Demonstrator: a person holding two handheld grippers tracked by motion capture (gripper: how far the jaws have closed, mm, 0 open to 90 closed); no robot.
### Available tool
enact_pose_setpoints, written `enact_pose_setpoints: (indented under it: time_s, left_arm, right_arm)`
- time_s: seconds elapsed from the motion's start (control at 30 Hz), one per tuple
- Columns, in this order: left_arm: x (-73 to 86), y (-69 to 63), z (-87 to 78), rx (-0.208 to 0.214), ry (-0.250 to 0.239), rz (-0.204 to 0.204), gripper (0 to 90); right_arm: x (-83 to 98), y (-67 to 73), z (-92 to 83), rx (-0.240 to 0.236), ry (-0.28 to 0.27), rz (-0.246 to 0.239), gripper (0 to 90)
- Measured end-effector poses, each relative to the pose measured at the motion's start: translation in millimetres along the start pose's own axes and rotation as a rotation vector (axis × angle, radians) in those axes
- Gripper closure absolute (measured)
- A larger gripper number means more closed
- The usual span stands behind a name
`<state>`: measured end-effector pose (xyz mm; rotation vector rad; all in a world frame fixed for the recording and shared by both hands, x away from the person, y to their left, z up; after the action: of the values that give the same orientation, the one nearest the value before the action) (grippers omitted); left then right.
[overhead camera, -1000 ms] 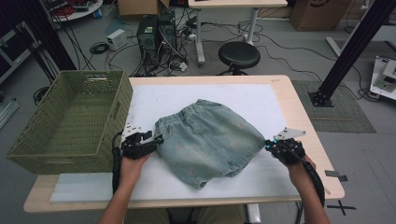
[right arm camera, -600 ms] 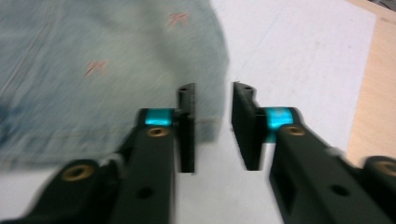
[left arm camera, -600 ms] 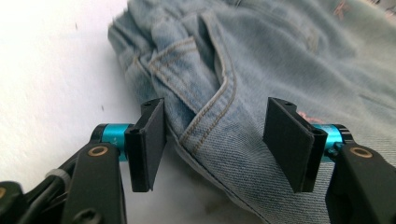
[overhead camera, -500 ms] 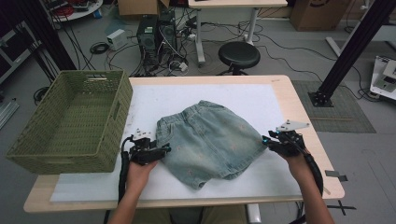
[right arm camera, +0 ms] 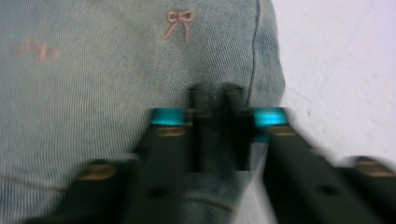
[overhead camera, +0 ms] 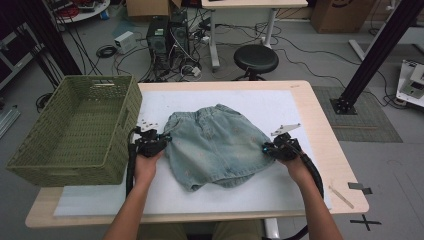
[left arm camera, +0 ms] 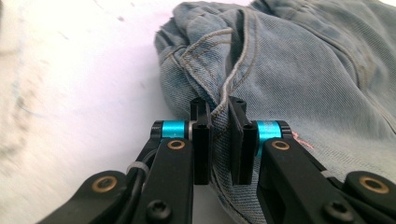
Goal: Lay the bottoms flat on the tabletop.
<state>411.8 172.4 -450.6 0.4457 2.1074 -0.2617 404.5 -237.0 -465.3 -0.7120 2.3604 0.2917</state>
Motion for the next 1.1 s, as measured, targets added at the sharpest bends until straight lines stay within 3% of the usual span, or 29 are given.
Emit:
enact_pose_setpoints:
  time_s: [0.03,0.13,0.23,0.47,0.57,0.63,0.7,0.73,0.8,0.9,1.0,1.1]
  left_arm:
    - [-1.8,2.9,1.8,-0.008,-0.001,0.007,81.4]
    - [-2.7,8.0,9.6,-0.030,-0.033,0.025,81.4]
    - [-0.4,11.7,17.8,-0.036,-0.050,0.016,81.3]
    - [-9.7,19.0,26.8,-0.047,-0.047,0.010,79.7]
    - [-9.6,19.0,26.3,-0.047,-0.051,0.017,71.0]
    - [-5.5,20.1,23.0,-0.023,-0.052,-0.021,60.5]
    - [-3.7,19.5,20.9,-0.011,-0.055,-0.025,58.2]
    - [0.0,16.7,15.9,0.003,-0.059,-0.029,52.7]
    - [1.7,15.4,12.9,0.007,-0.061,-0.024,51.3]
    - [7.3,12.4,-0.6,0.030,-0.080,-0.038,48.1]
    - [11.5,9.0,-8.6,0.055,-0.085,-0.032,46.8]
    - [18.6,0.7,-21.0,0.074,-0.099,-0.005,46.7]
  right_arm:
    - [-2.0,-0.1,-0.1,0.000,-0.006,-0.007,90.0]
    - [-9.2,-7.4,-1.8,0.002,-0.054,0.034,90.0]
    - [-14.9,-11.5,1.1,0.020,-0.064,0.041,90.0]
    - [-29.1,-13.2,20.0,0.153,-0.114,-0.003,90.0]
    - [-28.0,-12.2,24.2,0.155,-0.110,0.003,86.8]
    - [-26.7,-13.7,17.5,0.148,-0.139,0.032,79.2]
    - [-25.6,-15.0,12.4,0.143,-0.162,0.050,76.9]
    - [-21.1,-17.5,0.6,0.130,-0.207,0.089,72.8]
    - [-17.7,-18.7,-5.1,0.130,-0.224,0.098,72.1]
    - [2.1,-25.5,-24.4,0.146,-0.269,0.132,66.2]
    - [14.0,-28.0,-31.4,0.120,-0.271,0.153,61.4]
    - [37.4,-24.5,-39.0,0.090,-0.227,0.138,61.3]
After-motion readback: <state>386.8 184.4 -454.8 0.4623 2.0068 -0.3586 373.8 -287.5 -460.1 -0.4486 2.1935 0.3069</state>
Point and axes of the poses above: each handheld gripper's, and its own axes: z roughly forward along the jaws, x roughly out of its underside, y roughly to its left, the point moved 4 cm from there along z, roughly forward along the jaws, and after that the axes turned 7 degrees about z, right-handed, at the moved point
